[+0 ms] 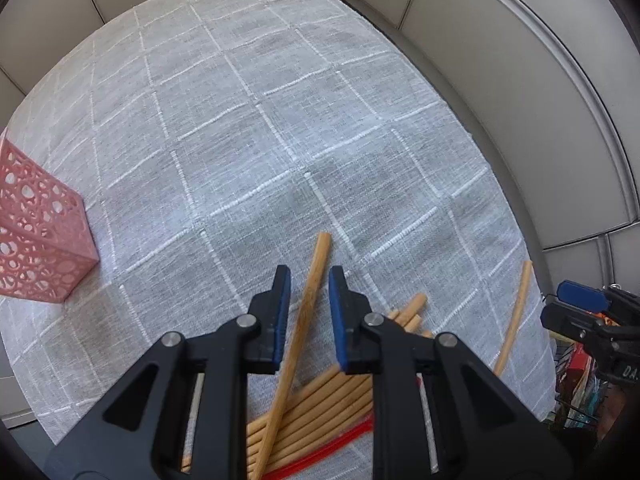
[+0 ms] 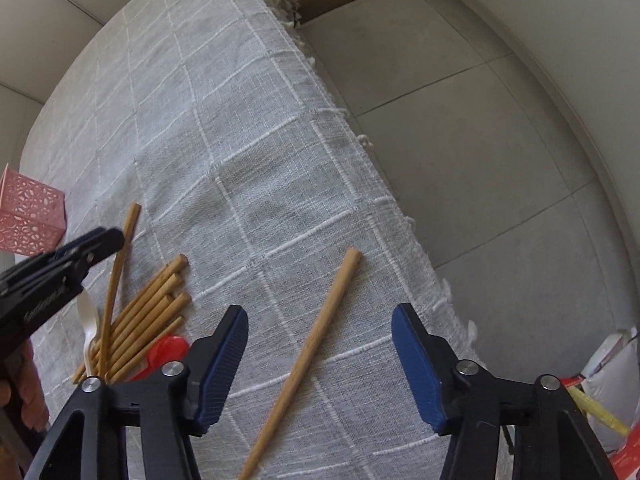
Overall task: Organize utensils
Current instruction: 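Grasp a loose chopstick with the left gripper while the right gripper grasps another, then carry both chopsticks to the pink holder and drop them in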
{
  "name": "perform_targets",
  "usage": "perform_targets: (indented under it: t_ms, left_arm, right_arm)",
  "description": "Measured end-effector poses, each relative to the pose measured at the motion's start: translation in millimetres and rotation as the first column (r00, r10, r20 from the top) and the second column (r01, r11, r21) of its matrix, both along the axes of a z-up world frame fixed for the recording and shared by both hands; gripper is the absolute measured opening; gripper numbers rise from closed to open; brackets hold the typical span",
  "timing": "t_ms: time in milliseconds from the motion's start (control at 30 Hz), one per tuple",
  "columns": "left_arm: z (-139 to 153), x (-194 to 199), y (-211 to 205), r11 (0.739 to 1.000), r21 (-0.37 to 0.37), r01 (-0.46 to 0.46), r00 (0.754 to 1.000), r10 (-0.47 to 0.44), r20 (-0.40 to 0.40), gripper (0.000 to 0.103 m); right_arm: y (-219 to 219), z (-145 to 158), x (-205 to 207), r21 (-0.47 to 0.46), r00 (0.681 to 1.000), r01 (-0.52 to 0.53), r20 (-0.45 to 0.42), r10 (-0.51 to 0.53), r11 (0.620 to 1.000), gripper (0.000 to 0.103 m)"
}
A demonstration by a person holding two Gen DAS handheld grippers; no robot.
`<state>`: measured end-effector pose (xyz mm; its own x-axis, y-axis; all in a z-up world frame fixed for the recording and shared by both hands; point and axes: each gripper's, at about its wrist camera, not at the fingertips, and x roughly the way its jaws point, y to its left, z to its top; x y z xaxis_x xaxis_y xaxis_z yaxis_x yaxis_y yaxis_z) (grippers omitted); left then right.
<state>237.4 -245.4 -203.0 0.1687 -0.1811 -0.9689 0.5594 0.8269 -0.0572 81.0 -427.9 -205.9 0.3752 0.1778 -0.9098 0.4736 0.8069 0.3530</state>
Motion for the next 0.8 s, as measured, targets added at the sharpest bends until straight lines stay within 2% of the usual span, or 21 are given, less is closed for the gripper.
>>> perform_targets:
  t_ms: [133, 300, 533, 667, 733, 800]
  left_arm:
    - [-10, 6, -11, 0.999, 0.054, 0.004, 1.000, -0.004, 0.012, 0.013]
    - [-5, 11, -8, 0.998, 0.046, -0.034, 0.999, 0.033, 0.015, 0.008]
    - [41, -16, 31, 0.998, -0.020, -0.064, 0.995, 0.065, 0.081, 0.008]
    - [66, -40, 52, 0.995, -0.063, -0.073, 0.987, 0.081, 0.136, 0.008]
    - [76, -51, 61, 0.994, -0.076, -0.076, 0.982, 0.088, 0.166, 0.008]
    - [83, -59, 71, 0.992, -0.090, -0.084, 0.977, 0.100, 0.189, 0.008]
  right_arm:
    - [0, -5, 3, 0.017, 1.000, -0.002, -0.002, 0.002, 1.000, 0.058]
    - [3, -14, 11, 0.043, 1.000, 0.005, -0.014, -0.004, 0.999, 0.050]
    - [9, -29, 22, 0.033, 0.997, 0.035, -0.067, -0.033, 0.999, 0.038]
    - [17, -31, 25, -0.025, 0.996, 0.042, -0.072, -0.044, 0.999, 0.030]
    - [20, -30, 26, -0.044, 0.997, 0.040, -0.071, -0.043, 0.998, 0.025]
    - [23, -31, 27, -0.090, 0.996, 0.053, -0.073, -0.059, 0.995, 0.014]
